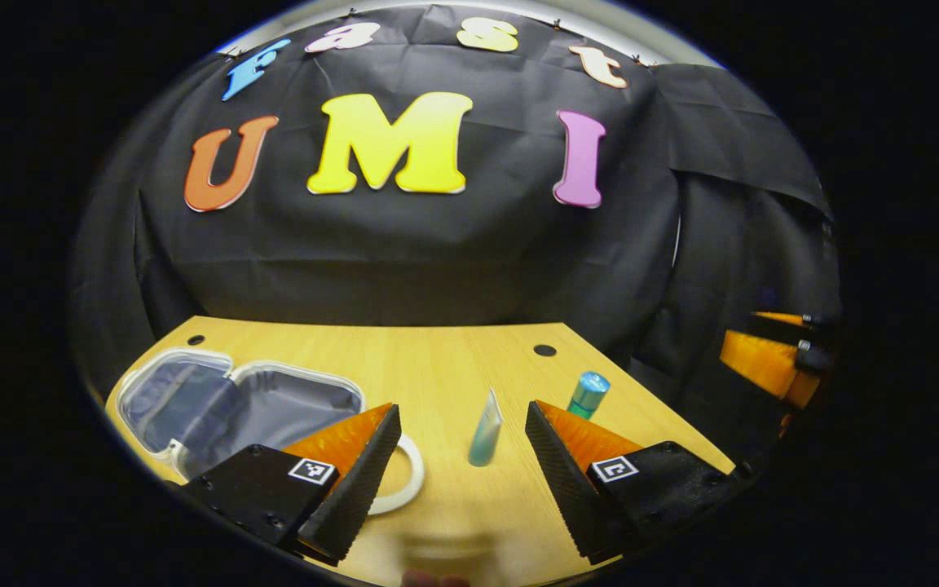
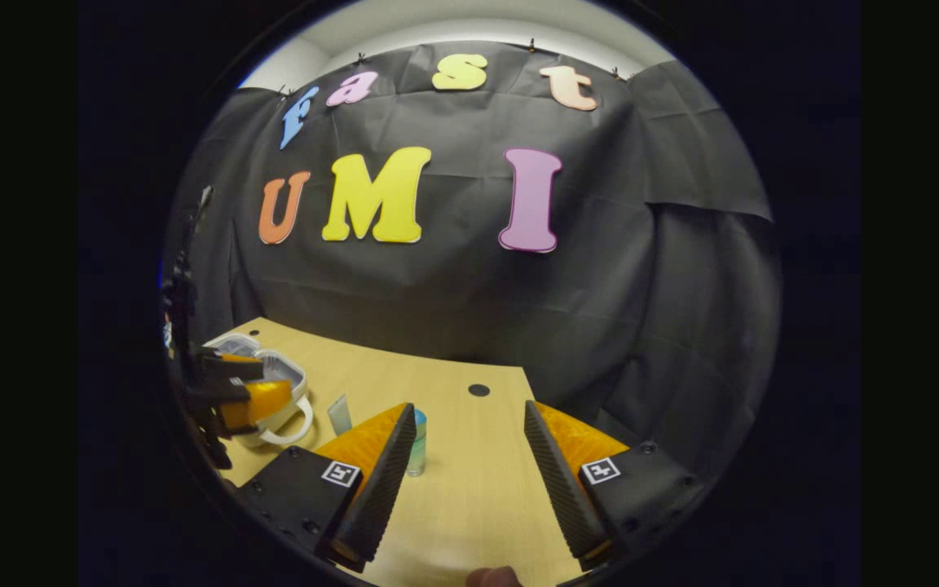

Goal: First open the suitcase, pack the skin care products into it, and then close the suitcase.

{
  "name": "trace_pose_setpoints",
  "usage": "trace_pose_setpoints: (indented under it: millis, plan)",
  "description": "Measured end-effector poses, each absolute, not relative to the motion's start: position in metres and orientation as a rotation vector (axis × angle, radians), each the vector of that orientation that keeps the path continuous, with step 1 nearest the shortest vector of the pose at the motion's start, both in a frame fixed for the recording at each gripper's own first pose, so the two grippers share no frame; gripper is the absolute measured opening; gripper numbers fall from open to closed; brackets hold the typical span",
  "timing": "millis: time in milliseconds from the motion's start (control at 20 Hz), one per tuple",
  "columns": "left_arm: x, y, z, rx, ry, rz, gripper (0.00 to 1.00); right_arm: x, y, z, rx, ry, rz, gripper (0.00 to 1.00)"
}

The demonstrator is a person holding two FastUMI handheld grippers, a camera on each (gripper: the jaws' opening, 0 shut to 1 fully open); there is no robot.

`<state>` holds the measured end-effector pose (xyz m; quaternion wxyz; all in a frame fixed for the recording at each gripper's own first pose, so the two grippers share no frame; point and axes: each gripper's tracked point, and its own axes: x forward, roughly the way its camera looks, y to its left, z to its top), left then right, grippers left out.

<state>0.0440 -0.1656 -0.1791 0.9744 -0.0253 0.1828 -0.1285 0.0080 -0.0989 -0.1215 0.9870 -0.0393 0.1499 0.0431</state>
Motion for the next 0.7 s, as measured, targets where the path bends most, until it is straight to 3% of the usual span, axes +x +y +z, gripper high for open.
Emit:
trace_pose_setpoints:
  millis: [700]
  plan:
    - [0.105,-0.204,-0.313,-0.007,0.580,-0.223,0.96,0.008,-0.156,-0.176,-0.082,0.466,0.062,0.80]
